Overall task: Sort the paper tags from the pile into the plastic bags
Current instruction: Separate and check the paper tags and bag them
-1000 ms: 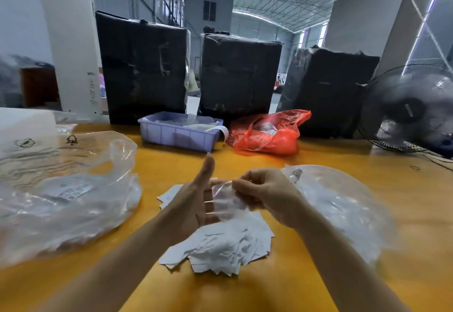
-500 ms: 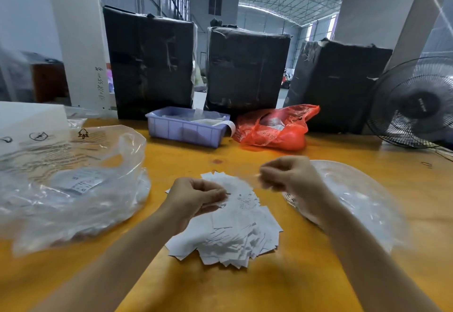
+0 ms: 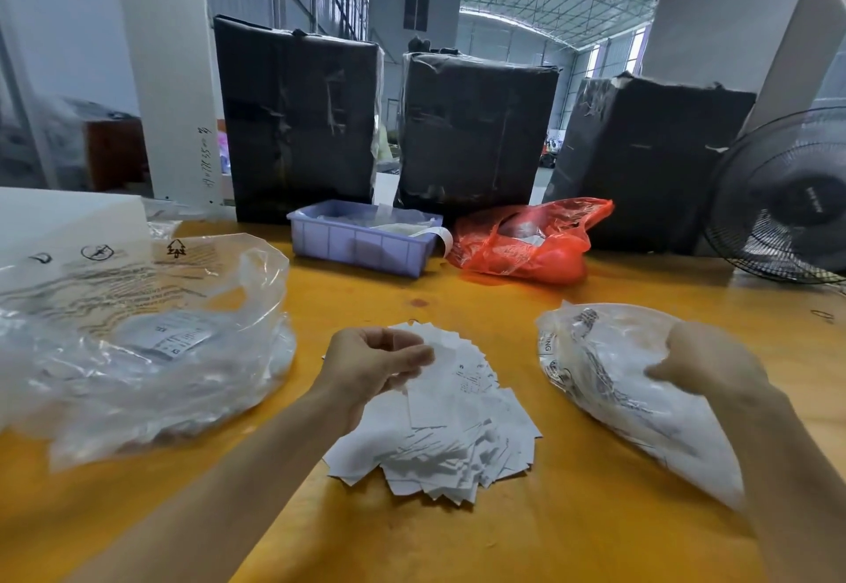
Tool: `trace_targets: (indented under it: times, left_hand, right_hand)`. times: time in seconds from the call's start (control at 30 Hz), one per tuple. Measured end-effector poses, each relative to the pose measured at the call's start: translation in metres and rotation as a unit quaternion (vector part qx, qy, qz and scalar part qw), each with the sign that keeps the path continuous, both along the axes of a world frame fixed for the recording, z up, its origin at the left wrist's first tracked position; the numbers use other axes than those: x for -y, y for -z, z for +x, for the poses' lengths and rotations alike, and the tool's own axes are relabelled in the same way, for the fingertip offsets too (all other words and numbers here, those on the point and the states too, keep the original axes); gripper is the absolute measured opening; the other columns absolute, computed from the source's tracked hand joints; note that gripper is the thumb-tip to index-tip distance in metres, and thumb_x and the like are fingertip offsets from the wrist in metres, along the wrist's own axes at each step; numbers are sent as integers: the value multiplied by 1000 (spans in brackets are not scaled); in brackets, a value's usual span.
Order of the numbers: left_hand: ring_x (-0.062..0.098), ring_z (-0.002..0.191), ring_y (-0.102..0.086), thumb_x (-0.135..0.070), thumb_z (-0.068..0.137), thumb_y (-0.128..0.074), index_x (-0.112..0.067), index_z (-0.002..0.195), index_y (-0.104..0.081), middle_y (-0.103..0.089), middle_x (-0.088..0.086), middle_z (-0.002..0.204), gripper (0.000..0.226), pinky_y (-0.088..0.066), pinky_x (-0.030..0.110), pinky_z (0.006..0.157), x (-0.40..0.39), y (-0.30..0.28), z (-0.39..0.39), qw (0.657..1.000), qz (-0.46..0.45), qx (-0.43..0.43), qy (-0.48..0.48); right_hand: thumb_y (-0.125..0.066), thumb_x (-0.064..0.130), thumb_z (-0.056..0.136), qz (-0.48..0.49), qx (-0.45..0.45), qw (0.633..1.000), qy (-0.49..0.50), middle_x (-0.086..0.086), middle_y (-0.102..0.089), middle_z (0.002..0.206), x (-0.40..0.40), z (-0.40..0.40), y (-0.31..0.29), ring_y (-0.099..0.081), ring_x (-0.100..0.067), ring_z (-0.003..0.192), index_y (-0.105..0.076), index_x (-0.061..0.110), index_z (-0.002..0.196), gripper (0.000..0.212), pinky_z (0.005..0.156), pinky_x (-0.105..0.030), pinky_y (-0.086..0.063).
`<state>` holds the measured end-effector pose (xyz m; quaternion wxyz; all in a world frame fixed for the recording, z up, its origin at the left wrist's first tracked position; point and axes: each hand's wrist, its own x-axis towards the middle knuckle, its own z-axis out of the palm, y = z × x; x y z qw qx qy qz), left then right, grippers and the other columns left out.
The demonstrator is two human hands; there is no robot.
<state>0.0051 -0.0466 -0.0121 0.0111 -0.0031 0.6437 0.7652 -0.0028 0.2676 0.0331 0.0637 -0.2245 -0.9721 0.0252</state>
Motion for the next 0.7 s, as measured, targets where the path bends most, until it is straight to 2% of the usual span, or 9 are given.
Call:
trace_targets:
  times: [0.1,0.17,0.27,0.33,0.37,0.5,0.57,0.63,0.7]
  left_hand:
    - [12,55,-65,-6,62,-78,-7,69,-69,-72,9,68,11,-54,17,54,-1,0,0,1000,27,0,-1]
    - [13,57,-66,0,69,-74,-6,69,-68,-72,10,68,9,-55,18,56,-3,0,0,999,46,3,-10]
    - [14,56,-67,4,72,-71,-1,75,-65,-71,10,66,8,-54,17,52,-6,0,1,995,90,13,-31]
    - [13,56,-68,5,74,-70,0,78,-63,-70,9,64,10,-53,17,51,-8,0,1,993,109,12,-42]
    - [13,57,-68,4,73,-71,-1,79,-63,-70,9,65,11,-53,18,52,-8,1,1,993,109,8,-46]
    - [19,67,-66,0,73,-73,-3,81,-62,-68,14,78,14,-55,23,60,-6,1,-1,993,100,-1,-57]
    - [19,65,-64,3,73,-73,-4,79,-60,-66,12,74,16,-53,23,61,-5,1,-3,992,106,-4,-68]
    - [16,61,-64,5,72,-73,-6,82,-58,-66,8,70,20,-52,20,57,-5,1,-3,992,101,-3,-70]
    - [13,57,-65,6,74,-71,-7,88,-56,-67,9,72,25,-52,17,53,-5,1,-2,995,80,0,-54]
  right_hand:
    - [-66,31,86,21,-241,969,-40,-17,-66,101,32,14,-30,-60,-35,95,-64,6,103,31,74,-37,-45]
    - [-67,36,85,-117,-319,922,-187,-12,-70,95,70,23,-39,-64,-29,85,-69,8,98,31,68,-32,-47]
    - [-68,49,72,-412,-76,858,-297,-10,-71,91,128,33,-21,-67,-24,82,-70,9,87,42,66,-30,-53]
    - [-68,55,60,-485,74,820,-295,-8,-71,96,152,34,3,-67,-19,85,-69,12,89,52,70,-27,-56]
    - [-70,54,57,-522,97,795,-293,-7,-71,96,160,33,14,-68,-16,85,-69,13,90,53,69,-25,-57]
    - [-77,28,71,-683,37,681,-260,-5,-74,86,169,24,35,-70,-13,78,-71,11,85,23,65,-22,-52]
    - [-75,13,76,-700,-7,671,-243,-7,-74,80,167,20,34,-70,-15,76,-73,11,77,4,66,-23,-51]
    - [-72,4,77,-712,-50,668,-208,-10,-73,74,164,18,34,-70,-18,71,-72,10,67,12,67,-24,-51]
    - [-68,-2,80,-732,-78,653,-179,-9,-71,68,161,17,34,-69,-18,67,-69,9,72,13,68,-24,-51]
